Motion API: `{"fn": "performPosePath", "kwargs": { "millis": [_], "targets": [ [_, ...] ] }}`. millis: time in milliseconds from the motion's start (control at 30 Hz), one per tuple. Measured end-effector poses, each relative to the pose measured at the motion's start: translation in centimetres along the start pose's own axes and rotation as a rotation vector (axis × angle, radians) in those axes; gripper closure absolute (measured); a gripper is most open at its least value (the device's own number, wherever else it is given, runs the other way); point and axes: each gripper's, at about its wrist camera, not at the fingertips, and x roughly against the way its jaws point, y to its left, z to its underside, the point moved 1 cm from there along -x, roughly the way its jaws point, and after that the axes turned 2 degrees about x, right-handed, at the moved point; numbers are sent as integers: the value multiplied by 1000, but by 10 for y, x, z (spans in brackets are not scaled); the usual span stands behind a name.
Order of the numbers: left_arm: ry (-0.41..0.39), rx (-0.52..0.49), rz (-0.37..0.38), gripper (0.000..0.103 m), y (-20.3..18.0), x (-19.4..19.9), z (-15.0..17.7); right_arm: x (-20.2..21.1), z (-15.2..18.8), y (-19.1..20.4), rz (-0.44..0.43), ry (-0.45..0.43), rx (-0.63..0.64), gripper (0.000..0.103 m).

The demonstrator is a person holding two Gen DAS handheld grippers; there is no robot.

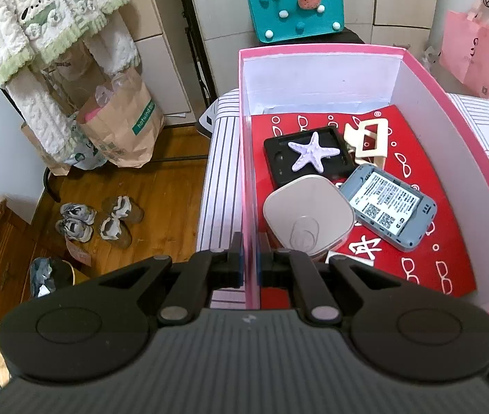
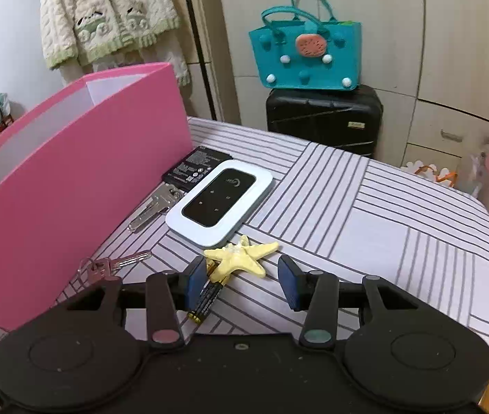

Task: Organize rigid objects
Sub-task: 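Grasp the yellow starfish with the right gripper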

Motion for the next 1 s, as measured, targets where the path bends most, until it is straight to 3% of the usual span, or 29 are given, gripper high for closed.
{"fn": "performPosePath", "kwargs": {
  "millis": [233, 367, 533, 667, 1000],
  "targets": [
    [-3, -4, -3, 97, -2, 0, 1, -11, -3, 5, -42, -16, -35, 47],
    [-11, -2, -1, 97, -1, 0, 2, -12, -1, 14, 37, -27, -16, 58],
    [-10, -14, 2, 96, -1, 0, 2, -10, -1, 2, 11, -43, -79, 66],
    [-10, -18, 5, 96, -1, 0, 1, -7, -1, 6, 12, -34, -41, 69],
    [-9, -25, 5, 96, -2, -2, 3, 3, -7, 3, -18, -64, -82, 72]
  ]
}}
